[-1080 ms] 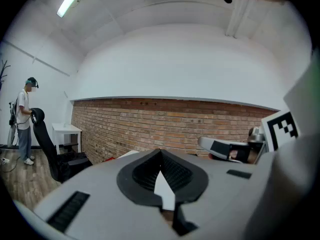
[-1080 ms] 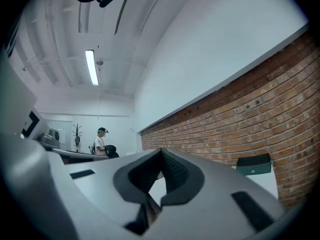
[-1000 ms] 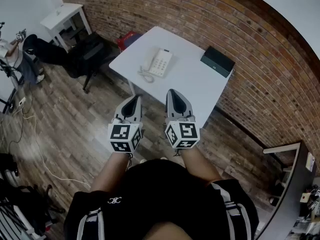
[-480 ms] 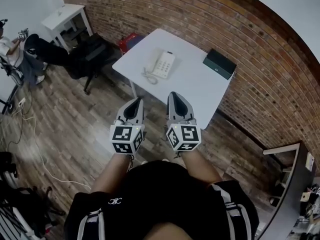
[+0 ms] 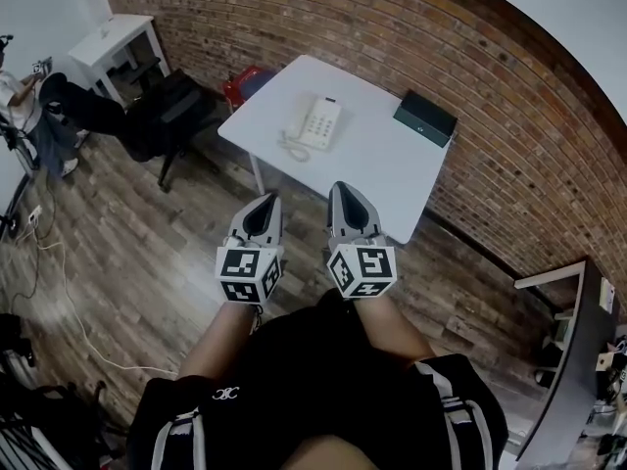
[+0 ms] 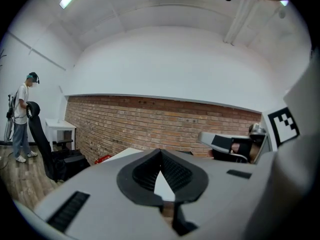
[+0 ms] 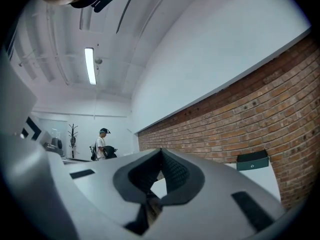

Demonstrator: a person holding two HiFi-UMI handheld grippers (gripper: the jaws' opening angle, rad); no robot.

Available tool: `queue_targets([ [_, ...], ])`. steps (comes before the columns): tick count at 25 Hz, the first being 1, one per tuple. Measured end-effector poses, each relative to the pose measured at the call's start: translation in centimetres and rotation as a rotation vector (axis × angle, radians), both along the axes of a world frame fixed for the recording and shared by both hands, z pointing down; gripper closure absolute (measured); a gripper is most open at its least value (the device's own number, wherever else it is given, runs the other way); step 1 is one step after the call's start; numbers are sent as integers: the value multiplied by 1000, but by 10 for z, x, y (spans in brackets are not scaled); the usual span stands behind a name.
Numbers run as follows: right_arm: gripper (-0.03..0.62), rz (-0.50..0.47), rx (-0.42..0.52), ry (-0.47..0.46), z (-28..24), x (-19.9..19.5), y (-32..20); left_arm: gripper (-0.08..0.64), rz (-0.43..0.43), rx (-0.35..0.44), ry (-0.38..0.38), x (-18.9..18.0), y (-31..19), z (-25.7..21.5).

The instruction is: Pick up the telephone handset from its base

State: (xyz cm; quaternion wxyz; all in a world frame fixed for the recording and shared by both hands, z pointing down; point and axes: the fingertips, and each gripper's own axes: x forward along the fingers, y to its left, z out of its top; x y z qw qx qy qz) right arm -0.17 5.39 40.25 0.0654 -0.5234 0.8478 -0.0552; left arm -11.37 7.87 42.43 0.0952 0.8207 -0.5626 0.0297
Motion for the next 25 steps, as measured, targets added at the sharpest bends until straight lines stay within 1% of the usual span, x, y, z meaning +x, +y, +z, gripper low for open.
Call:
queue_targets([
  [6, 594, 6, 3, 5, 1, -3, -8, 558, 20, 3, -3, 1, -10, 1],
  [13, 594, 8, 13, 4, 6, -8, -40, 558, 4, -12, -16, -8, -40, 10],
  [20, 594, 3, 21, -5, 9, -9, -103, 558, 2, -7, -46, -9, -98, 10],
  [25, 594, -14, 18, 4, 3, -10, -157, 558, -4, -7, -41, -4, -147, 3],
])
